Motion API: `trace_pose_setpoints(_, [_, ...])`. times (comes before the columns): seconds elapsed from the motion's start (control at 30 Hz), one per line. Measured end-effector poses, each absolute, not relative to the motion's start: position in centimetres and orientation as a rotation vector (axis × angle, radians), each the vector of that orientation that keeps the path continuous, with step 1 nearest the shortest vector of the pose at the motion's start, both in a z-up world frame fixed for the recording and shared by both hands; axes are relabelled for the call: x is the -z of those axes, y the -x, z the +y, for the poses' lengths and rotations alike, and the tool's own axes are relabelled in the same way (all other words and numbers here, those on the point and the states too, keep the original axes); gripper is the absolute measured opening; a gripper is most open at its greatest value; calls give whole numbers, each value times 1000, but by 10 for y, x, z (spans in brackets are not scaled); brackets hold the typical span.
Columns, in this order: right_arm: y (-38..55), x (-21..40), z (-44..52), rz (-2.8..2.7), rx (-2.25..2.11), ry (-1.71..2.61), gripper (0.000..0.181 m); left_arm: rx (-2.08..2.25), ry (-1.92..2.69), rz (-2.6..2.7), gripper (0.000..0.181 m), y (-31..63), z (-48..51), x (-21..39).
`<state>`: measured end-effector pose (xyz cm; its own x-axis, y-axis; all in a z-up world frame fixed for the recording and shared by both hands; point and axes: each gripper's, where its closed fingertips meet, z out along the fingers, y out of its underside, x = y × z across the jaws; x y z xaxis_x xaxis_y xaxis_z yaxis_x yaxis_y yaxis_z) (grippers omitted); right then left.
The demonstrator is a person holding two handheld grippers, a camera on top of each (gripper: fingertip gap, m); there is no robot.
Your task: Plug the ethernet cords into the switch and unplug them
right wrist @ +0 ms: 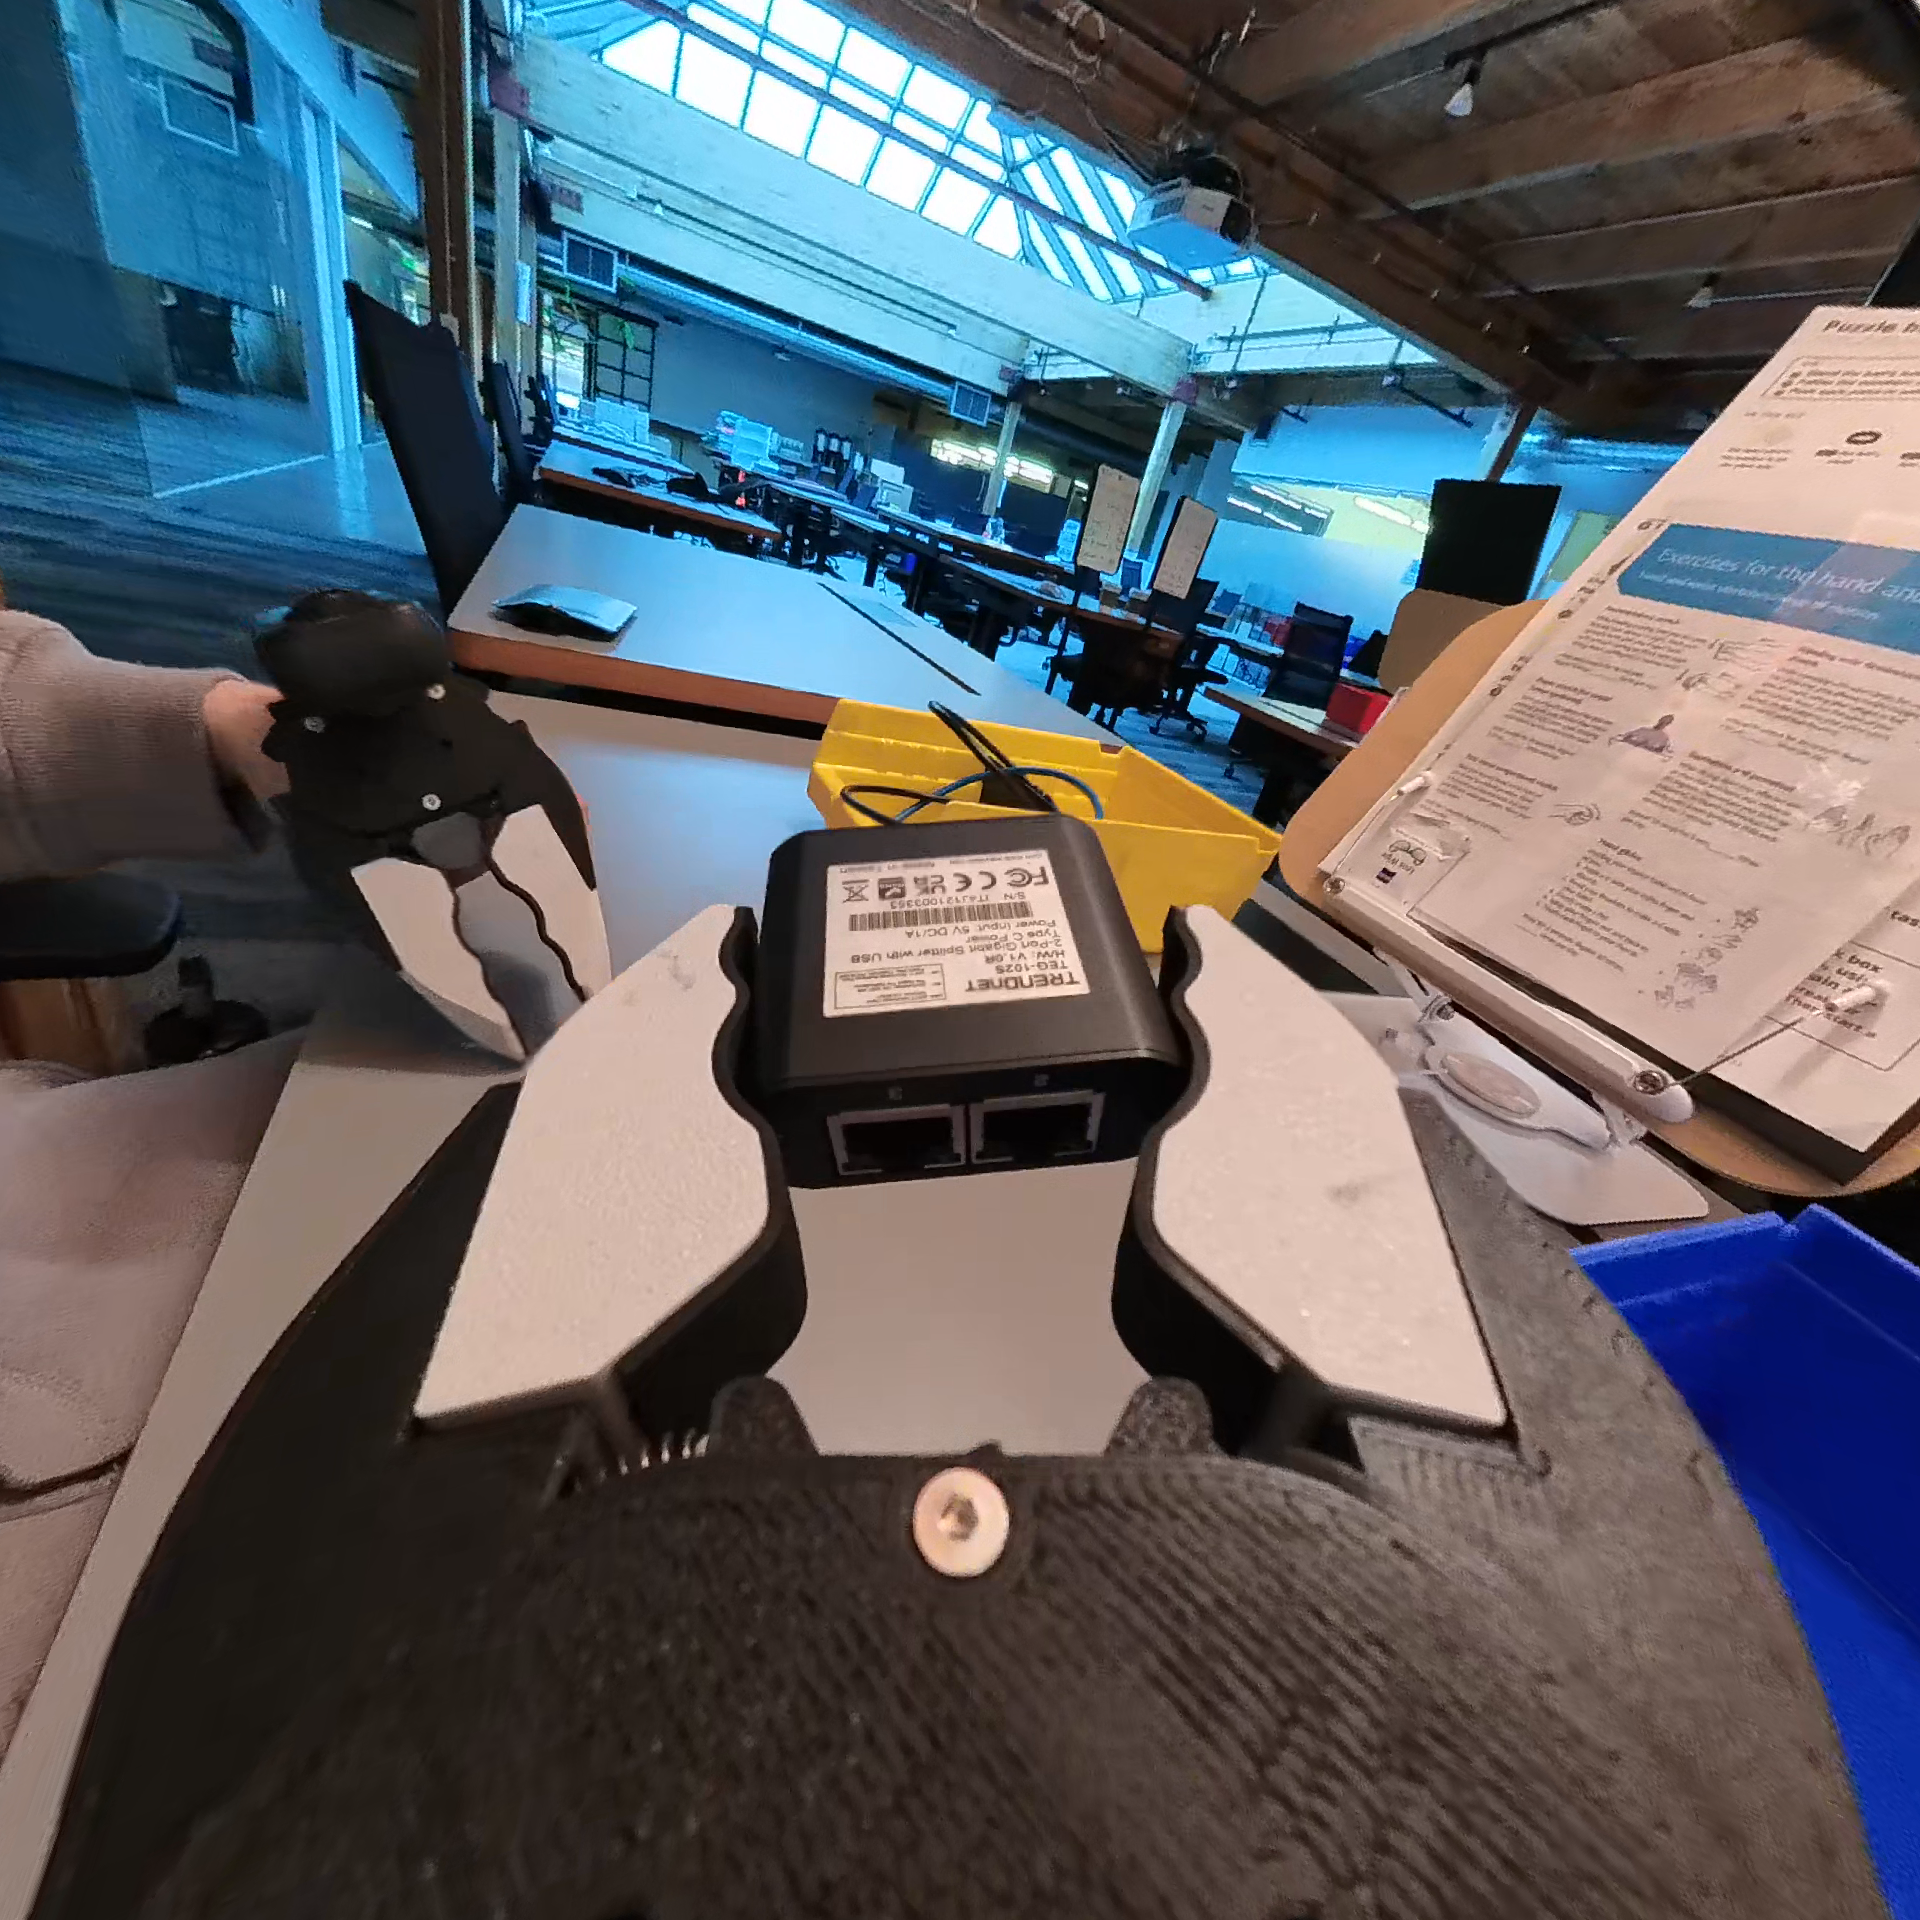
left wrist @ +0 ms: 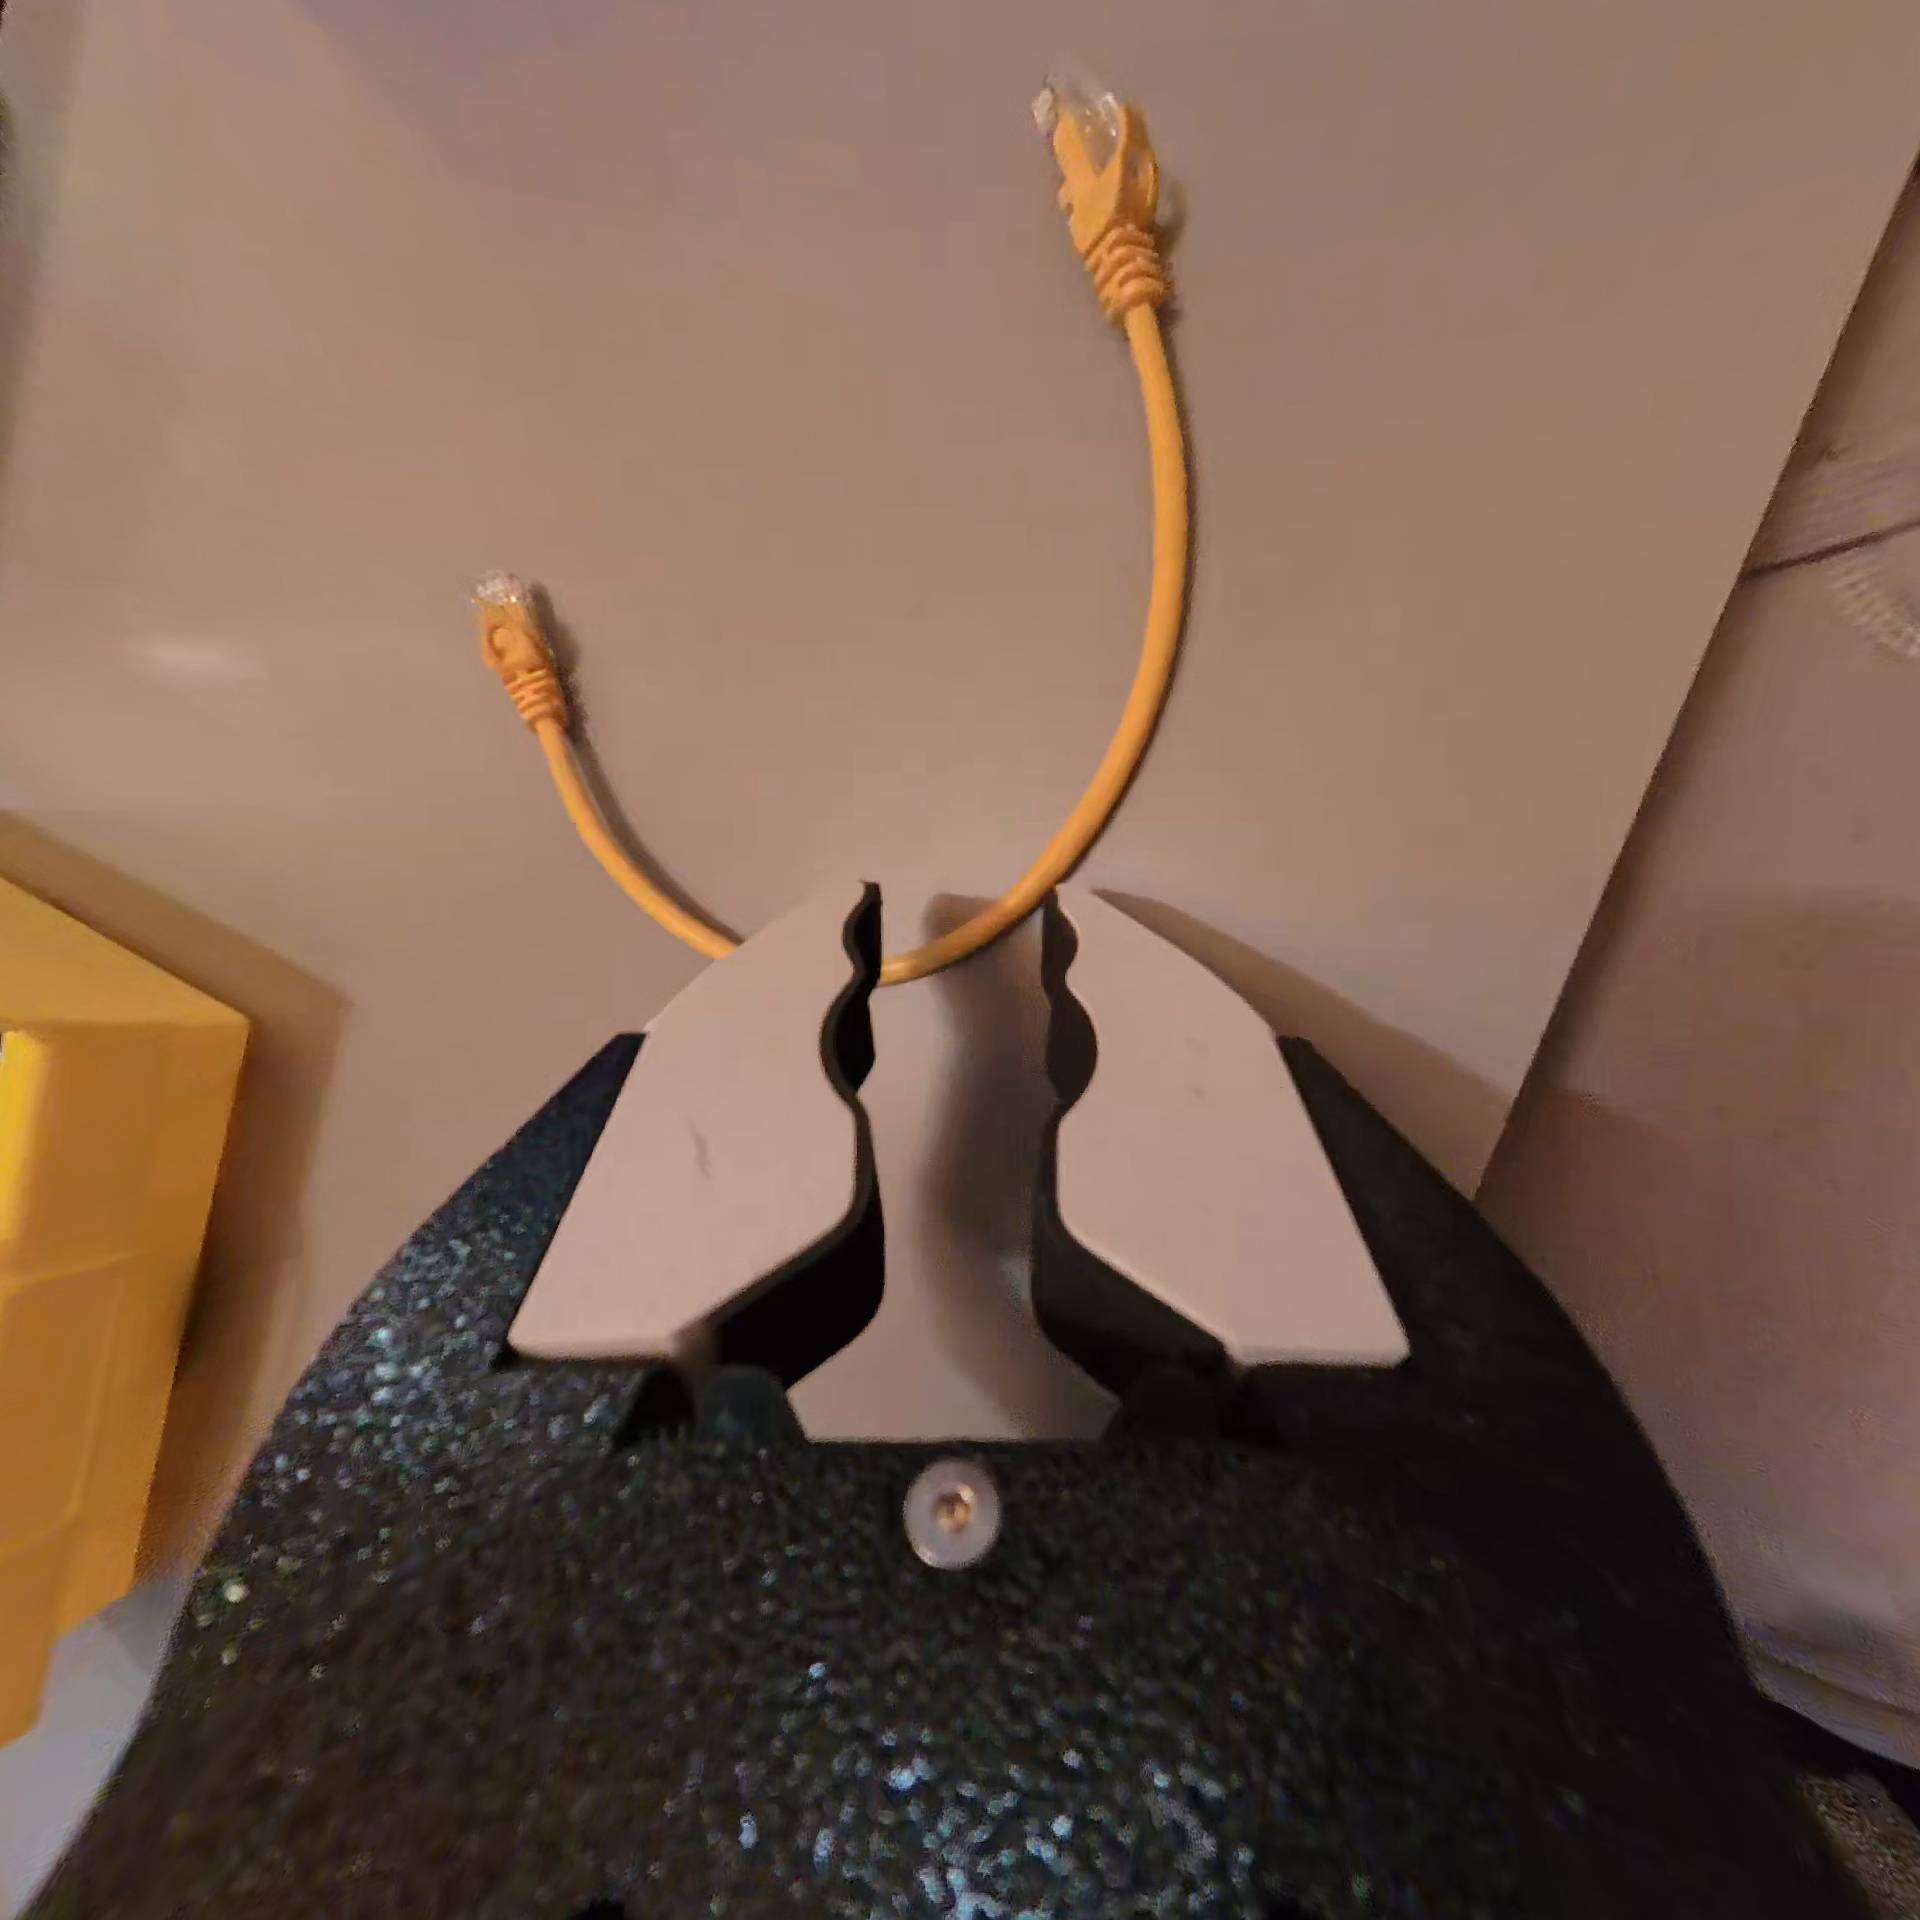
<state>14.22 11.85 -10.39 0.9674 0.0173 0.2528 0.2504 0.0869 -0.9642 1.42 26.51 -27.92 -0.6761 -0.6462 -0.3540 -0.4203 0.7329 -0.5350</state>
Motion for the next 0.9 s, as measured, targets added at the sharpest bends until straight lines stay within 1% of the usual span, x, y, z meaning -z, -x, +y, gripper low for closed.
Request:
trace_pose_setpoints(0.03, [-143,103,117,-222,168,1467,74,567,824,2405,31,-14,266,278])
trace_pose_setpoints(0.13, [-139,103,114,-261,119,1436,74,606,911,2449,37,-9,264,273])
trace_pose_setpoints(0.2, [-134,107,113,-291,68,1429,75,695,953,2457,48,-11,251,264])
trace_pose_setpoints(0.27, [-130,110,112,-312,25,1411,74,794,897,2422,46,-23,226,254])
trace_pose_setpoints(0.37, [-123,111,113,-321,-29,1379,75,825,827,2431,43,-42,201,253])
trace_pose_setpoints(0.5, [-112,109,111,-357,-78,1347,75,909,863,2436,39,-64,186,252])
trace_pose_setpoints(0.63, [-104,108,106,-376,-137,1323,75,987,886,2438,37,-63,179,252])
trace_pose_setpoints(0.8, [-110,116,107,-334,-114,1360,74,876,945,2481,37,-55,203,261])
trace_pose_setpoints(0.9, [-111,122,108,-329,-64,1408,74,785,1167,2289,37,-74,250,256])
